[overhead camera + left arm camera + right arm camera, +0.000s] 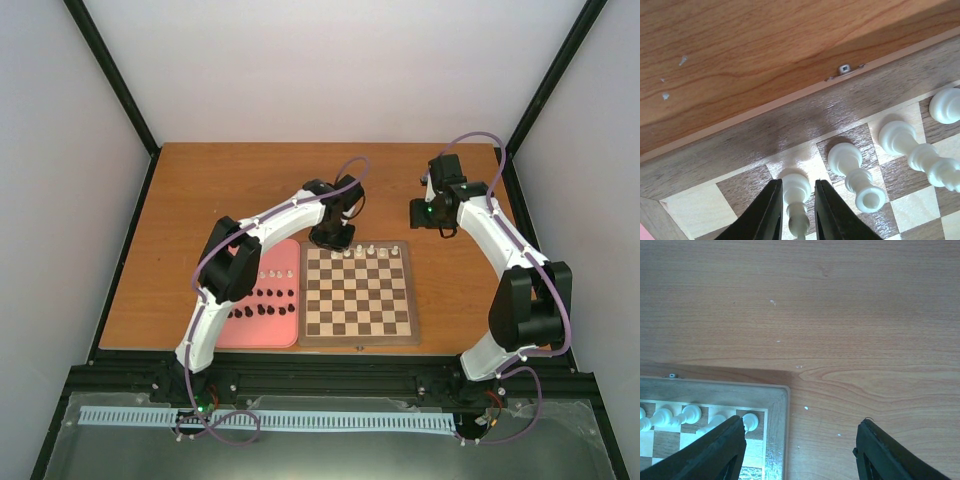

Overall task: Set up the chess pieces on the board
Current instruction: Place the chess piece on the chessboard.

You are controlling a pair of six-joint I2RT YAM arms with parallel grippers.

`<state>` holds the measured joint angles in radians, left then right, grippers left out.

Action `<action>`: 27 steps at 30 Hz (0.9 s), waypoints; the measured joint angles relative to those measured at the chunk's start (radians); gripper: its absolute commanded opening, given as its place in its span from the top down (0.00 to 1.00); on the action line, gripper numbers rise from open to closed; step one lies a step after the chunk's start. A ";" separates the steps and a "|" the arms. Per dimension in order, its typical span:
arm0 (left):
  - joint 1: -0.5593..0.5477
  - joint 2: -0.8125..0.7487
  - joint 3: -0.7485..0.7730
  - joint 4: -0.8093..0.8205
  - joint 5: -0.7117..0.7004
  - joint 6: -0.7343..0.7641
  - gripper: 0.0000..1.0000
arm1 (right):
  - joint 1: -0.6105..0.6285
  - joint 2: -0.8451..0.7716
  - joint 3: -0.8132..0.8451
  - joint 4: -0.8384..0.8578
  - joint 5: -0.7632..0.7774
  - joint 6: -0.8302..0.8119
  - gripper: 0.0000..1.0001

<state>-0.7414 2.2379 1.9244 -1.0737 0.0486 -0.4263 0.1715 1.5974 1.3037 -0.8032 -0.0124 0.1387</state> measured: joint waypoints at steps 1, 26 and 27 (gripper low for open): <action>0.000 0.001 0.003 0.000 0.000 0.000 0.77 | 0.000 0.000 0.000 0.000 0.000 0.000 0.39; 0.024 -0.035 -0.032 -0.005 -0.019 -0.008 0.56 | -0.002 0.000 -0.011 0.011 -0.005 0.000 0.39; 0.029 -0.045 -0.039 -0.004 -0.020 -0.009 0.56 | -0.002 0.000 -0.011 0.011 -0.006 0.000 0.39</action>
<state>-0.7124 2.1925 1.8858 -1.0779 0.0284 -0.4351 0.1696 1.5970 1.2926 -0.7925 -0.0189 0.1383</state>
